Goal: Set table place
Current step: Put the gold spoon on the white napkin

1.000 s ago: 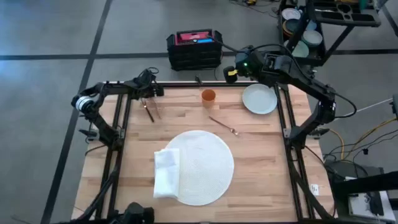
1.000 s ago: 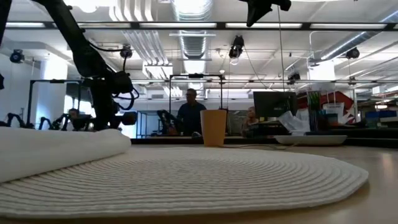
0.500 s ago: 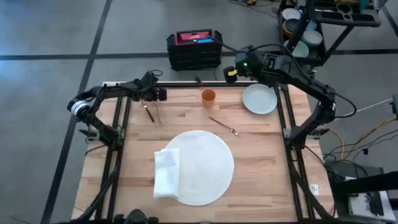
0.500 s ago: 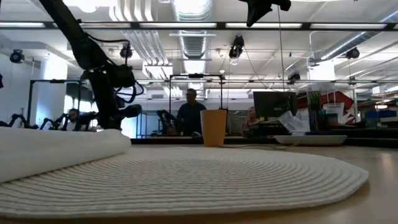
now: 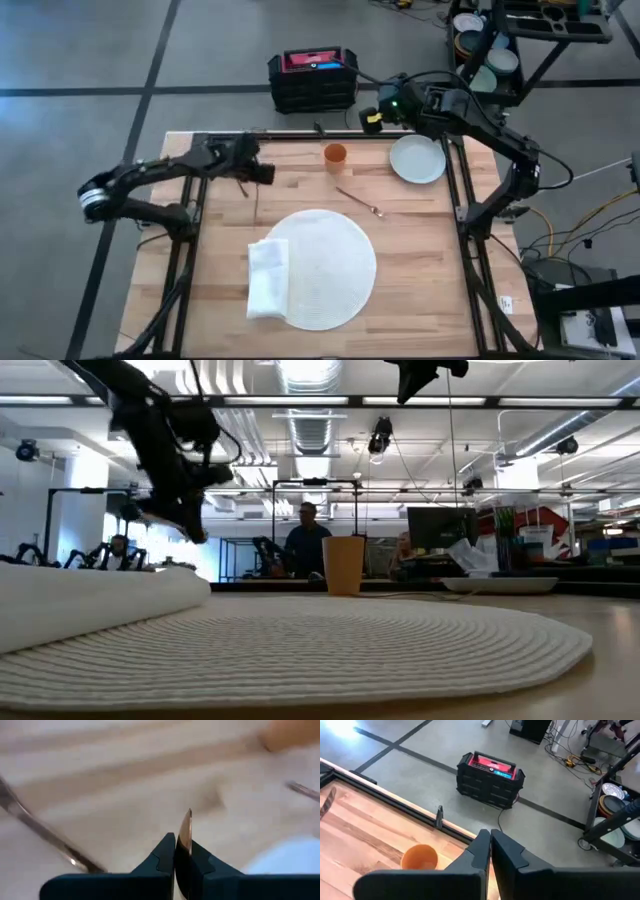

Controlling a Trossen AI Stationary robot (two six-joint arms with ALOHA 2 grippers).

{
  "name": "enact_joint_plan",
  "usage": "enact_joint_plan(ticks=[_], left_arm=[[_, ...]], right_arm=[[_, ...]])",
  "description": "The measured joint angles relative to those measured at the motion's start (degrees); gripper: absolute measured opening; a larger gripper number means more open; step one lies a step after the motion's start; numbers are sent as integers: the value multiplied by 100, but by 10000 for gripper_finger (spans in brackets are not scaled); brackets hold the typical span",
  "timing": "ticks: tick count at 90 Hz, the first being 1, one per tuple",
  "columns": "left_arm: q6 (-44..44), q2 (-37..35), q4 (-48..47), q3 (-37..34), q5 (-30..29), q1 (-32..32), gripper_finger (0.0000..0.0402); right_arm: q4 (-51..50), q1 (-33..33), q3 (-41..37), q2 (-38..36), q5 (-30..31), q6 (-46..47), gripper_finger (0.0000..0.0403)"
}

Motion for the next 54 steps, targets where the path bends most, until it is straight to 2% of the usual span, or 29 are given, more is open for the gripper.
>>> enact_joint_plan(ticks=[12,30,44,54], left_arm=[[-1068,-622,-291,-12,-563,-1306,0],[-2397,-1106,145,-338,-1530,-3194,0],[-3415,-1199,1089,-1053,-2205,-4391,0],[-3969,-1206,2421,-1647,-2913,-5192,0]], right_arm=[[0,0,0,0,-163,-319,0],[0,17,0,0,-670,-25,0],[9,109,-33,0,-754,245,0],[-6,183,-94,4,-765,268,0]])
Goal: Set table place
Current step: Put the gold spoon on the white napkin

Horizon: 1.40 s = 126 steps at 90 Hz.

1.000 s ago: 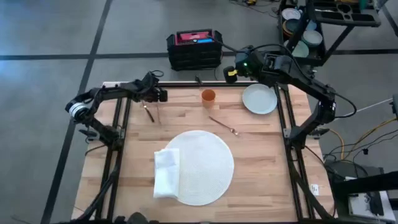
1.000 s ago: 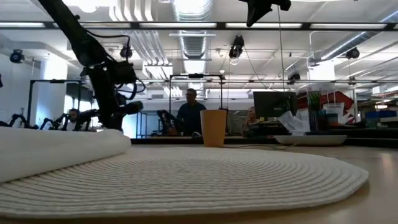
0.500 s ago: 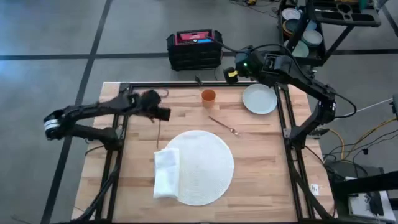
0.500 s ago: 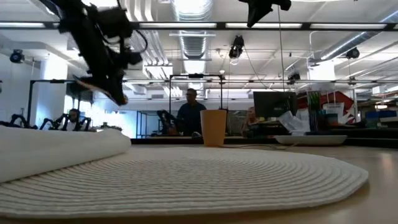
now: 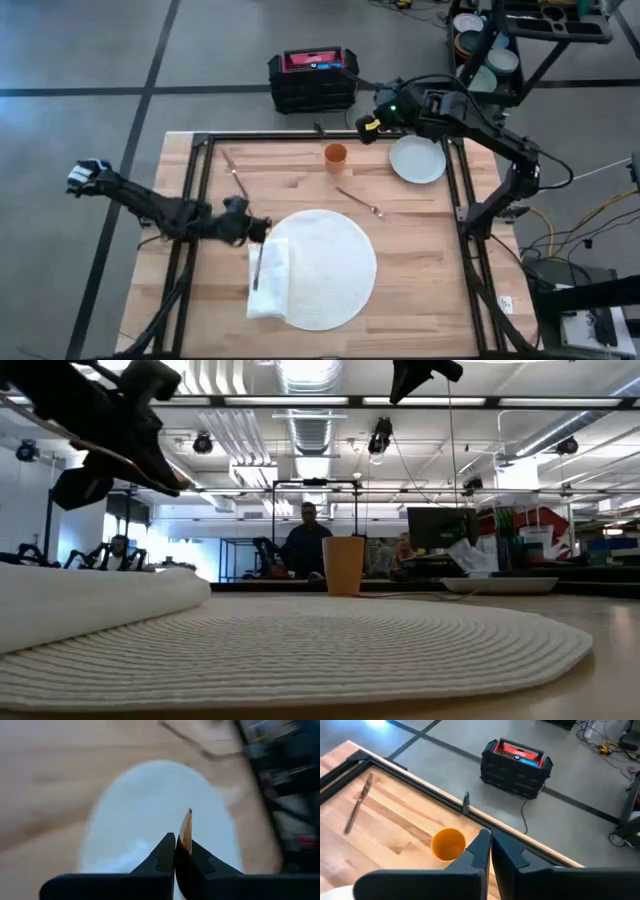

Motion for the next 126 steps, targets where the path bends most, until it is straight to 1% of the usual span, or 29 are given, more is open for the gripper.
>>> enact_joint_plan(ticks=[10,20,26,39,45,54,63,74,96,110,126], left_arm=[[-384,123,1231,-483,-544,-550,0],[-704,281,1474,-559,-778,-932,0],[-839,350,1429,-550,-846,-1101,0],[-1182,673,1359,-365,-1081,-1479,0],[-1575,922,1134,-255,-1201,-1619,0],[-2310,1318,688,-75,-1253,-1853,0],[-2952,1762,452,171,-1245,-2047,0],[-3335,2270,388,500,-1357,-2122,0],[-3655,2866,291,968,-1382,-2121,0],[-3745,2977,234,1054,-1381,-2121,0],[-3801,2927,195,995,-1382,-2118,0]], right_arm=[[2,49,-50,-2,-6,292,0],[-9,89,-108,-2,-7,591,0],[-15,100,-147,-2,-78,723,0],[-17,165,-229,-2,-301,693,0],[-19,184,-240,-2,-304,600,0],[-23,209,-242,-2,-289,482,0],[-25,209,-242,-2,-288,237,0],[-23,209,-242,-2,-288,-13,0],[-14,209,-242,-2,-284,-238,0],[-9,209,-242,-2,-282,-471,0],[-4,209,-242,-2,-254,-482,0]])
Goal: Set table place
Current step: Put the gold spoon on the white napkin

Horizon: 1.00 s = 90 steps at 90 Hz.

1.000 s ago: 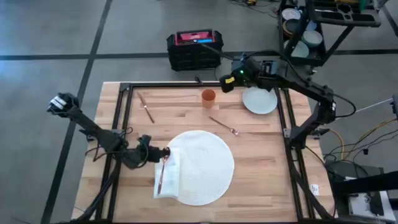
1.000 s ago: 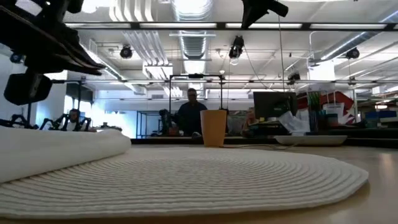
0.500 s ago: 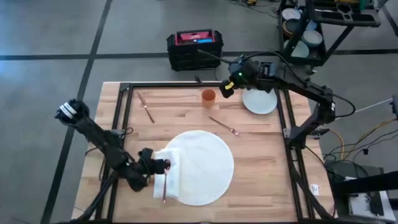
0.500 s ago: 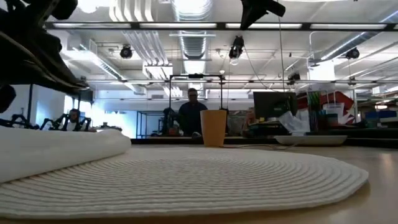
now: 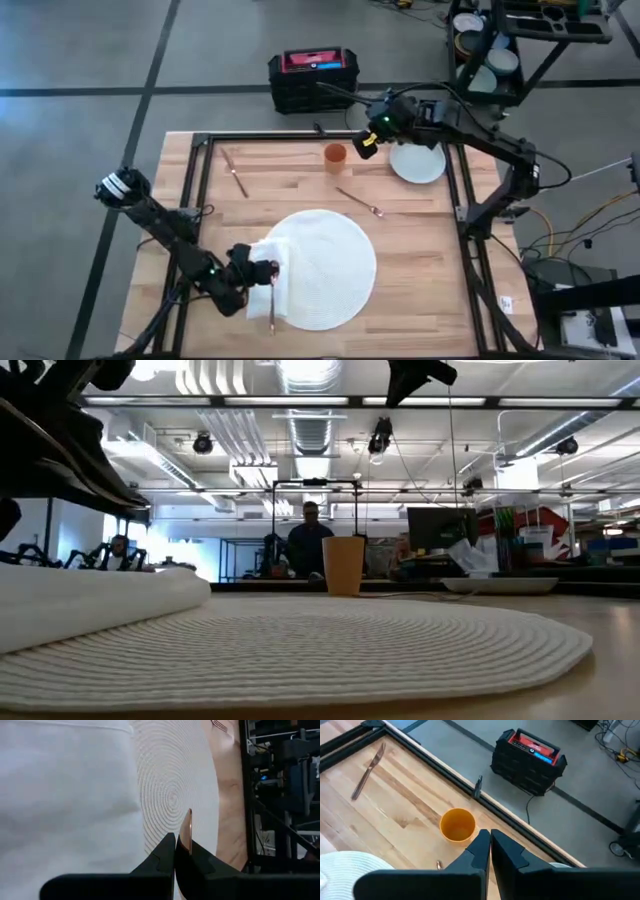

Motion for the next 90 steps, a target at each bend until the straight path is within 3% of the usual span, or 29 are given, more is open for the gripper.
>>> enact_joint_plan(ticks=[36,90], left_arm=[[20,-24,37,-232,-290,3,0],[62,-26,-34,-934,1,-1,0]], right_arm=[[11,0,0,0,29,0,0],[17,0,-9,0,16,345,0]])
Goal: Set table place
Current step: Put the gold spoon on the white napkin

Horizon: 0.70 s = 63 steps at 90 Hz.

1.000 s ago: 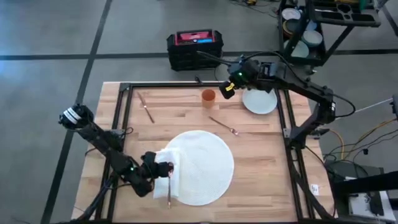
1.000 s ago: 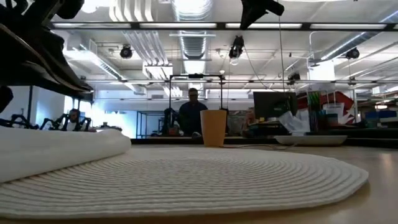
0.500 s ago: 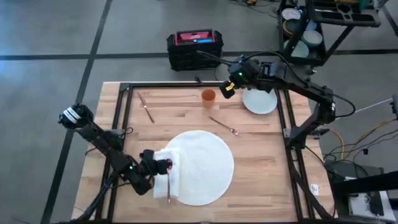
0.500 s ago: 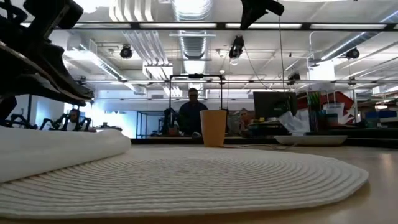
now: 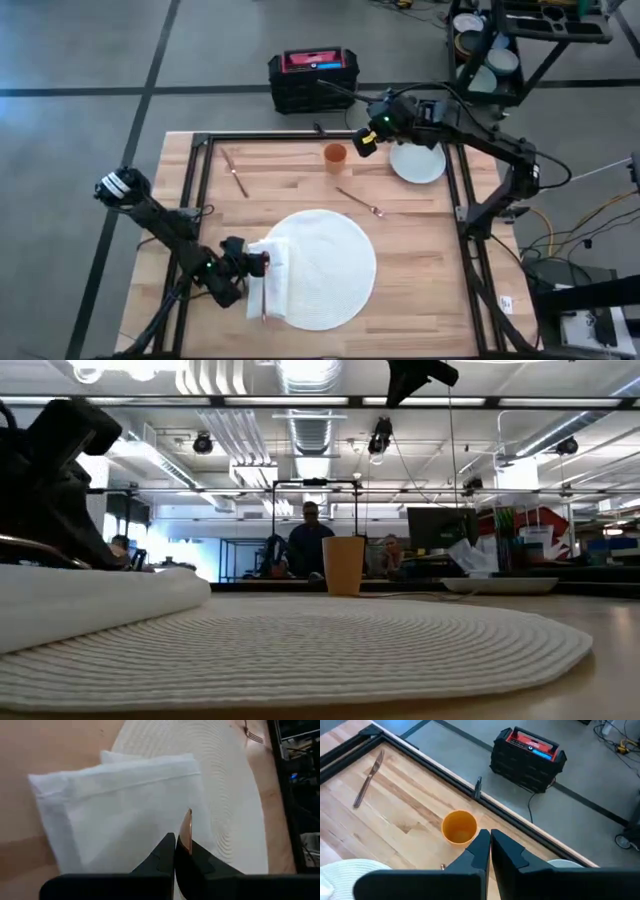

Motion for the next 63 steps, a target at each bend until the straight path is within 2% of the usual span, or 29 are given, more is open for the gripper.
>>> enact_joint_plan(ticks=[41,63], left_arm=[[1274,0,260,-116,-1,268,0],[1596,0,295,-116,-2,420,0]], right_arm=[[17,0,-2,0,3,47,0],[17,0,-2,0,4,66,0]])
